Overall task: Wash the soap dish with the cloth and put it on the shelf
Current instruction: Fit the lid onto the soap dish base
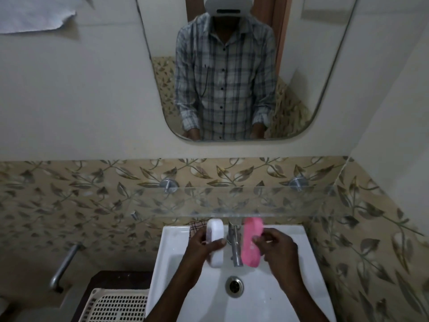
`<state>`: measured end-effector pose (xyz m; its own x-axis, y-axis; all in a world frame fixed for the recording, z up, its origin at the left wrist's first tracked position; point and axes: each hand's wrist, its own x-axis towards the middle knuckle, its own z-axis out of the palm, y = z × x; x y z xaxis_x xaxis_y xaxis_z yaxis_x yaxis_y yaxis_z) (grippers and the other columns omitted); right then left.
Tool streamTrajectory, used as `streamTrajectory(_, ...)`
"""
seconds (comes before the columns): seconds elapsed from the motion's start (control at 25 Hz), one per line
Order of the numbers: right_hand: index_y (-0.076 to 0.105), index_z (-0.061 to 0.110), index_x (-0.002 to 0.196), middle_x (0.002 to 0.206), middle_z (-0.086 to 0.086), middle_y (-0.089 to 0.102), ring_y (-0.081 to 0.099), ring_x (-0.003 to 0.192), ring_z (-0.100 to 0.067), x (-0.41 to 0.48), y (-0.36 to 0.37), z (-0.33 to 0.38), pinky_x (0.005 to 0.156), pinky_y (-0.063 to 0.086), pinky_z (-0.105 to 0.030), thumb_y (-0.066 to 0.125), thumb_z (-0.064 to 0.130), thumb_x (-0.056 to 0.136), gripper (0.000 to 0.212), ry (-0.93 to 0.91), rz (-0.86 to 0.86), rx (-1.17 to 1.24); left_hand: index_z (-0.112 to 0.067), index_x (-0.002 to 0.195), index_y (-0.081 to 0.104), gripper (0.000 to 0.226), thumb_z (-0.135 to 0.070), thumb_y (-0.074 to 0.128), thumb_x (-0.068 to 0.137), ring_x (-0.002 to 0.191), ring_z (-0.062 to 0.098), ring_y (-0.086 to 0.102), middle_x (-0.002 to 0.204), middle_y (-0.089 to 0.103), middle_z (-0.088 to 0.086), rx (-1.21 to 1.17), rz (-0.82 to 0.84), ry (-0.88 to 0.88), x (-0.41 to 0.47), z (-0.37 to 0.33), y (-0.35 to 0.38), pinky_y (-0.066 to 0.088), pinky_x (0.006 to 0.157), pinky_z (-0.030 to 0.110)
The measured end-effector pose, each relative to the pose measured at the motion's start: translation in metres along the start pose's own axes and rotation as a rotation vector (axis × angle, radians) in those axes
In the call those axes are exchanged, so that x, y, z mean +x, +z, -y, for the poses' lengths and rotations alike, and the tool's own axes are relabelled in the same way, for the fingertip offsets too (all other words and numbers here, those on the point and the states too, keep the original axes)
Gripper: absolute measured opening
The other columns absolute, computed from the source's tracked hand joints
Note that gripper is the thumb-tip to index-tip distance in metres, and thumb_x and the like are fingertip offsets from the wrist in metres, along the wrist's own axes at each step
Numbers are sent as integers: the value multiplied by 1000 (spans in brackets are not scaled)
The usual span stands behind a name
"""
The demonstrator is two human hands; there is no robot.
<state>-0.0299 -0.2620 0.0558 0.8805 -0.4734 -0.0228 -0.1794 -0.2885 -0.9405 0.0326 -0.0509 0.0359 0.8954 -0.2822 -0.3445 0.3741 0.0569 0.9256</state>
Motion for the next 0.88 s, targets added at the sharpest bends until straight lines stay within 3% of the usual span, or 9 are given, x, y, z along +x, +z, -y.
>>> streamTrajectory(0.16, 76, 26, 81, 78, 8, 77, 72, 62, -11, -9, 29, 22, 46, 49, -19, 84, 19, 74, 13, 20, 140, 146, -19, 128, 64, 60, -26, 86, 72, 111, 31, 69, 121, 72, 9, -58, 145, 0, -3, -1, 10, 58, 90, 49)
streamTrajectory(0.28, 75, 26, 89, 89, 4, 77, 74, 76, -16, -11, 44, 21, 56, 57, -29, 82, 26, 77, 14, 108, 180, 273, -22, 128, 65, 56, -33, 83, 76, 112, 31, 69, 123, 72, 10, -85, 156, -24, -6, -6, 9, 55, 96, 52)
streamTrajectory(0.36, 72, 30, 95, 96, 10, 76, 73, 89, -13, -12, 49, 20, 71, 62, -38, 81, 34, 79, 19, 148, 219, 288, -18, 128, 65, 56, -37, 81, 78, 113, 34, 68, 123, 71, 15, -88, 162, -45, -7, -8, 7, 53, 99, 54)
streamTrajectory(0.48, 64, 32, 111, 107, 9, 76, 72, 100, -17, -15, 53, 20, 78, 61, -41, 80, 46, 71, 46, 233, 314, 424, -16, 125, 68, 53, -40, 79, 80, 112, 36, 68, 121, 71, 17, -88, 179, -61, -11, -9, 5, 55, 96, 51)
streamTrajectory(0.64, 60, 30, 119, 112, -2, 75, 72, 103, -24, -17, 53, 21, 81, 60, -40, 84, 44, 62, 63, 239, 306, 465, -22, 121, 70, 48, -44, 79, 79, 109, 30, 70, 119, 73, 12, -93, 194, -69, -15, -8, 4, 58, 85, 43)
streamTrajectory(0.76, 63, 27, 118, 113, -4, 74, 71, 104, -26, -18, 55, 23, 87, 58, -46, 83, 32, 72, 50, 227, 274, 486, -20, 123, 69, 51, -44, 78, 80, 111, 30, 69, 121, 72, 12, -132, 198, -48, -20, -9, 3, 57, 91, 49)
streamTrajectory(0.88, 63, 20, 123, 115, -5, 73, 70, 106, -27, -24, 57, 26, 92, 56, -53, 81, 30, 73, 54, 205, 260, 508, -18, 127, 65, 54, -43, 75, 81, 112, 29, 69, 121, 73, 10, -124, 187, -24, -25, -13, 4, 54, 98, 52)
